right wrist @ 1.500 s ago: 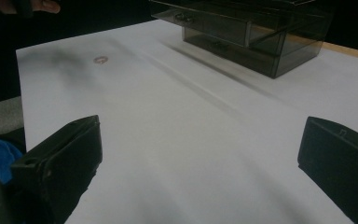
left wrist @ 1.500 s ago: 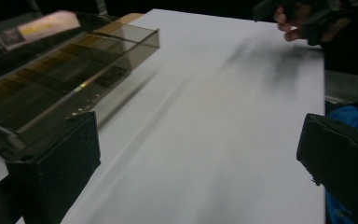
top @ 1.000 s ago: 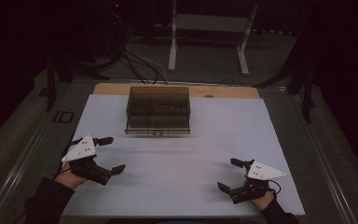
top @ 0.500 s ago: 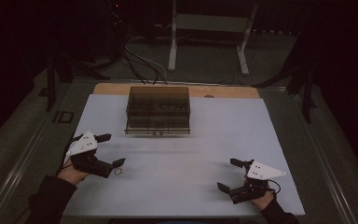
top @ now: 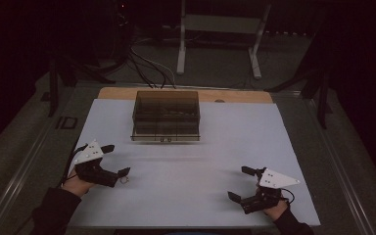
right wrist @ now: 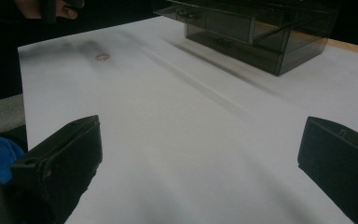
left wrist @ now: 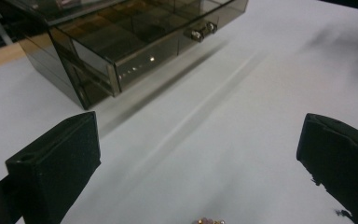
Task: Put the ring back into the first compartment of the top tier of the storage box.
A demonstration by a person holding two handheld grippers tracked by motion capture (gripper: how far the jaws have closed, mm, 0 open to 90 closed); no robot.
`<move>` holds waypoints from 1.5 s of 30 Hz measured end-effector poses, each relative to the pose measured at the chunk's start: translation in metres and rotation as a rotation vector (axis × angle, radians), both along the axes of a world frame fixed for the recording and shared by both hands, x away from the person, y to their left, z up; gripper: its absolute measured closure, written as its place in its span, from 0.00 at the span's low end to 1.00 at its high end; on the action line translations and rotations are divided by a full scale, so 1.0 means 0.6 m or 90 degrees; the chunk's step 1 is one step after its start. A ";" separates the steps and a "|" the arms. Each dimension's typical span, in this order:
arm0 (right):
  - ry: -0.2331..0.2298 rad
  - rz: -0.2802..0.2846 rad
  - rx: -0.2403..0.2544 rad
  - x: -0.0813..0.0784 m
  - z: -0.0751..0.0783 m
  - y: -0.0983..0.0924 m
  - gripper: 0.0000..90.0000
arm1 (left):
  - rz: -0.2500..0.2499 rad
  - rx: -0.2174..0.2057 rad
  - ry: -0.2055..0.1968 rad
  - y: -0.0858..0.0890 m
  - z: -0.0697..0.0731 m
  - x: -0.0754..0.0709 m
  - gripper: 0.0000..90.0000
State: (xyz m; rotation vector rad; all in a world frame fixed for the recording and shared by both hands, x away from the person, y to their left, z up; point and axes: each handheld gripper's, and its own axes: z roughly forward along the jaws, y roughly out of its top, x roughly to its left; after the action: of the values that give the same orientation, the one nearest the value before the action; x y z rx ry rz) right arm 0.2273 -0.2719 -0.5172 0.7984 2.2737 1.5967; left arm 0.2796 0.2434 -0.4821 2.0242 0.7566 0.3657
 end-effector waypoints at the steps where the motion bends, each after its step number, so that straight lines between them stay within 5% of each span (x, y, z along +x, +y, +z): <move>1: 0.000 0.000 0.000 0.000 0.000 0.000 0.00 | 0.002 -0.001 0.004 0.000 -0.003 0.000 0.01; 16: 0.002 0.002 0.000 0.000 0.000 0.000 0.00 | 0.034 0.027 0.064 0.008 -0.049 -0.008 0.01; 26: 0.002 0.000 -0.001 0.000 0.000 0.000 0.00 | 0.059 0.095 0.111 0.005 -0.072 -0.005 0.02; 30: 0.003 0.000 -0.001 0.001 -0.001 0.000 0.00 | 0.062 0.113 0.122 0.001 -0.073 -0.005 0.07; 37: 0.002 0.001 -0.001 0.000 0.000 0.000 0.00 | 0.074 0.134 0.104 -0.005 -0.073 -0.009 0.20; 42: 0.003 0.002 -0.001 0.000 0.000 0.000 0.00 | 0.082 0.141 0.100 -0.001 -0.073 -0.007 0.47; 45: 0.003 0.002 -0.001 0.000 0.000 0.000 0.00 | 0.073 0.151 0.109 -0.001 -0.076 -0.008 0.49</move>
State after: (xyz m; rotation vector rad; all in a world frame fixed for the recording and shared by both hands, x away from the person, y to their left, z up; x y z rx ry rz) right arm 0.2275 -0.2716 -0.5174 0.7999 2.2796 1.5956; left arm 0.2749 0.2428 -0.5274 2.2612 0.9759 0.3656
